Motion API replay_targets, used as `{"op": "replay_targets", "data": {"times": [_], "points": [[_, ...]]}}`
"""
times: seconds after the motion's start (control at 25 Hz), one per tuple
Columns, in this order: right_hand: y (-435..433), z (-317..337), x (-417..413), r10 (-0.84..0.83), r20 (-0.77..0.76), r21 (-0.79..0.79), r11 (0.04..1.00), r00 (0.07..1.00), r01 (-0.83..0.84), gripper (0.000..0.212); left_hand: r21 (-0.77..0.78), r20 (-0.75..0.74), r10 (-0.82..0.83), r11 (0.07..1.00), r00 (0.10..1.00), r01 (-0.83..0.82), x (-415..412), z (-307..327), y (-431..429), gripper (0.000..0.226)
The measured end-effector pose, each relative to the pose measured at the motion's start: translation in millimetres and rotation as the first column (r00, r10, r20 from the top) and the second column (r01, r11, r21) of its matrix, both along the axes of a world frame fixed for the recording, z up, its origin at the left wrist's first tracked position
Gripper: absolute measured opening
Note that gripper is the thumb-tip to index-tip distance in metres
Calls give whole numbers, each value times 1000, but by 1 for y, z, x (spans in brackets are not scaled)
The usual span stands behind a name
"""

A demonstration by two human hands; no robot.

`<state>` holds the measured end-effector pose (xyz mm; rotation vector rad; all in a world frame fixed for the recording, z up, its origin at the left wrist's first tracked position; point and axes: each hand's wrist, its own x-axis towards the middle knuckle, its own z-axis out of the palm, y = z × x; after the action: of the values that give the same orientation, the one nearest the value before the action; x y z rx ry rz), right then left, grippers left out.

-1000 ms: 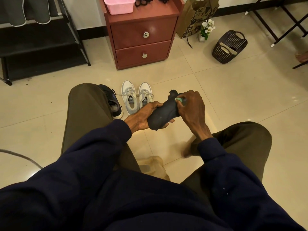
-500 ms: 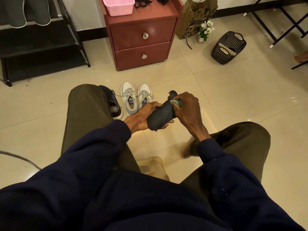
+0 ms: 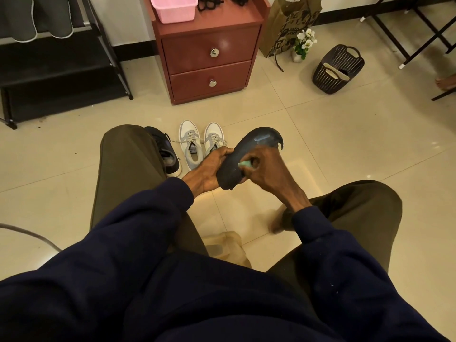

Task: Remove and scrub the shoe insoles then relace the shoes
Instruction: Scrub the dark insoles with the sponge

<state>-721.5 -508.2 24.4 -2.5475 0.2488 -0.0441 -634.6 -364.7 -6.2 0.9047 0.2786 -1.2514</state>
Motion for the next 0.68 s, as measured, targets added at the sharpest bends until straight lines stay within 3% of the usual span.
{"op": "replay_targets", "data": {"times": [0.08, 0.24, 0.44, 0.6, 0.68], "points": [[6, 1, 1, 69, -35, 2, 998, 997, -69, 1, 26, 24, 12, 1000, 1000, -13, 2, -2, 0, 26], [-15, -1, 3, -117, 74, -147, 981, 990, 127, 5, 15, 6, 9, 1000, 1000, -9, 3, -3, 2, 32], [-1, 0, 1, 105, -35, -27, 994, 994, -106, 2, -4, 2, 10, 1000, 1000, -10, 2, -1, 1, 25], [-17, -7, 3, -180, 78, -89, 978, 981, 186, 14, -38, -8, -36, 999, 999, 36, 0, 2, 2, 34], [-16, -6, 3, -193, 100, -34, 980, 976, 197, 15, -57, -22, -46, 997, 999, 45, -1, 4, 3, 34]]}}
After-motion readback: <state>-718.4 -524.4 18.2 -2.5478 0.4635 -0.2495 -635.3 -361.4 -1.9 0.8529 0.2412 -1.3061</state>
